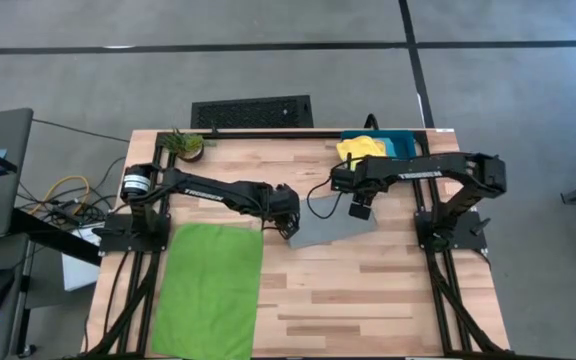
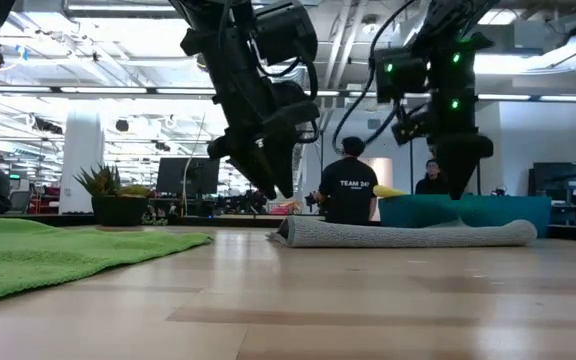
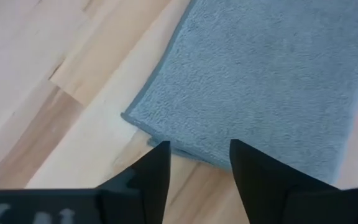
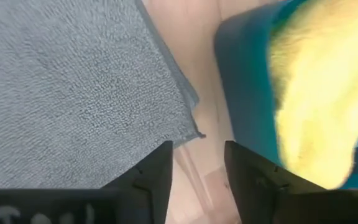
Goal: Fold microfiber towels
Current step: Fold the gray microfiber cloth
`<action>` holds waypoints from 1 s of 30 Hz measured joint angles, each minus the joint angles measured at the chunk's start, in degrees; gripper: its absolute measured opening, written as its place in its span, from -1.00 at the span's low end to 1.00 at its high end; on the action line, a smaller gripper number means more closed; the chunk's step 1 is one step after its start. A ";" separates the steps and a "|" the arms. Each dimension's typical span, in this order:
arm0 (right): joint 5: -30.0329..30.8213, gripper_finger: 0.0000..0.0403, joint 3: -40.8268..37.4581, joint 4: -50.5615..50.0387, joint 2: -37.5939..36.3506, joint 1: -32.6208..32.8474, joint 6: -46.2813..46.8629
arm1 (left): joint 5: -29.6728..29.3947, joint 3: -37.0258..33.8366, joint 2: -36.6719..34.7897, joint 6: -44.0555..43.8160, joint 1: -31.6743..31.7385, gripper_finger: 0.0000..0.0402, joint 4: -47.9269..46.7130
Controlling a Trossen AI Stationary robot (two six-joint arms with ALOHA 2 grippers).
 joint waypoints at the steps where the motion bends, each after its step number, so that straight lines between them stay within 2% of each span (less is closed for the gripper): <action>1: 0.02 -0.14 0.00 -0.33 -1.28 0.56 0.02 | 0.04 0.36 -0.05 0.13 -0.35 -0.20 -0.20; 6: -0.24 -0.10 -0.01 -0.24 -9.01 5.73 -0.07 | -0.73 0.70 -1.50 6.35 -4.77 -0.19 -1.19; 10: -0.31 -0.09 -1.73 0.76 -15.64 11.57 -5.01 | -3.67 0.68 -1.77 7.67 -10.59 -0.19 -2.86; 14: -1.69 -0.11 -5.81 1.78 -22.08 17.72 -8.64 | -9.00 0.68 -1.79 8.57 -16.16 -0.19 -2.47; 18: -5.03 -0.12 -11.87 4.83 -26.79 22.84 -7.18 | -13.06 0.68 -1.79 9.58 -19.66 -0.19 -0.71; 24: -4.88 -0.13 -16.72 13.39 -28.39 26.48 -4.10 | -14.56 -1.24 -1.86 12.58 -20.77 -0.19 7.67; 30: -4.85 -0.12 -17.18 13.55 -25.43 27.27 -7.63 | -15.28 -1.68 -1.86 11.65 -20.16 -0.19 9.31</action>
